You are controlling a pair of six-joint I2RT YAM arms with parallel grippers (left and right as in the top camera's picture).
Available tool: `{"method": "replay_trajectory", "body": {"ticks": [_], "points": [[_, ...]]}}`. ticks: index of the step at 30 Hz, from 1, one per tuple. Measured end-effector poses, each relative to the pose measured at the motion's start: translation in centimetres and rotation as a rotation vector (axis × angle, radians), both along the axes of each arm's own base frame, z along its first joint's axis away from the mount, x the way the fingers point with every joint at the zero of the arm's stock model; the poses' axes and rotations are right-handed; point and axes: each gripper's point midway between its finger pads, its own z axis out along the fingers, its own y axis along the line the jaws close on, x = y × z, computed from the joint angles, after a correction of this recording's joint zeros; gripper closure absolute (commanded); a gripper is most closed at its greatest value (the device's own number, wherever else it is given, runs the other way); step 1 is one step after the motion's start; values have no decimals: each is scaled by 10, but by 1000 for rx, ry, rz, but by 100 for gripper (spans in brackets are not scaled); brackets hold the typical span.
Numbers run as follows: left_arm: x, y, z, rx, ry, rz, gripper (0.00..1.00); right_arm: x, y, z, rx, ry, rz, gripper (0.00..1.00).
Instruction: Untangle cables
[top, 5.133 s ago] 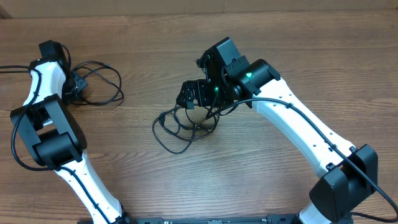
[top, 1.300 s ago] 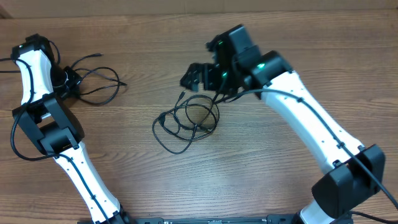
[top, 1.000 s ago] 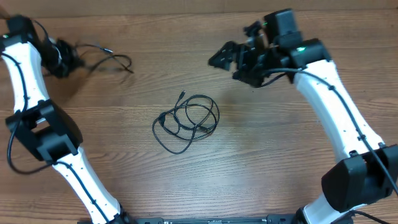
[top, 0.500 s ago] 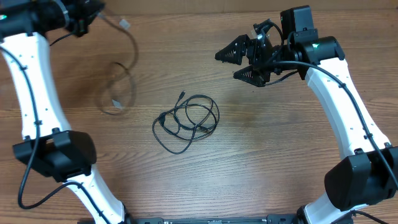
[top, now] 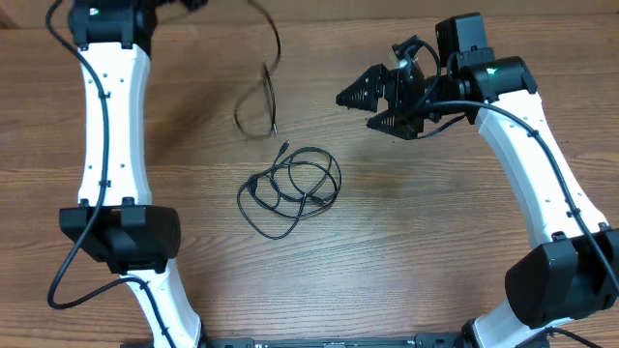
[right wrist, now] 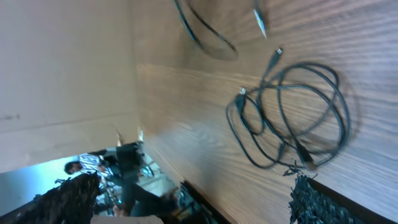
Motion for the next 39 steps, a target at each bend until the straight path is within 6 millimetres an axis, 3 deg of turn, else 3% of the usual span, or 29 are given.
{"method": "replay_trajectory", "body": {"ticks": [5,8,11,15,21,25,27,29,33,39], "points": [[5,-12,37,-33,-154,4,96,-4,-8,-6,-30,14,1,0],[6,-22,43,-49,-167,12,96,-1,-21,-8,-39,24,-27,0],[3,-47,43,-57,-161,-1,96,4,-44,-8,-46,41,-79,0],[-10,-103,43,-65,-154,-42,96,6,-82,-4,-50,62,-168,0],[-50,-207,37,-23,-164,-112,96,-5,-123,14,-77,35,-257,0],[-83,-261,23,76,-183,-150,84,-14,-135,24,-89,4,-272,0],[-93,-276,14,132,-190,-162,71,-17,-138,27,-97,-13,-270,0],[-97,-280,3,187,-181,-164,39,-18,-143,26,-112,-24,-271,0],[-88,-270,-35,293,-101,-144,0,-17,-152,20,-168,-34,-279,0],[-76,-233,-97,520,17,-126,0,-16,-163,11,-247,-37,-294,0]]}}
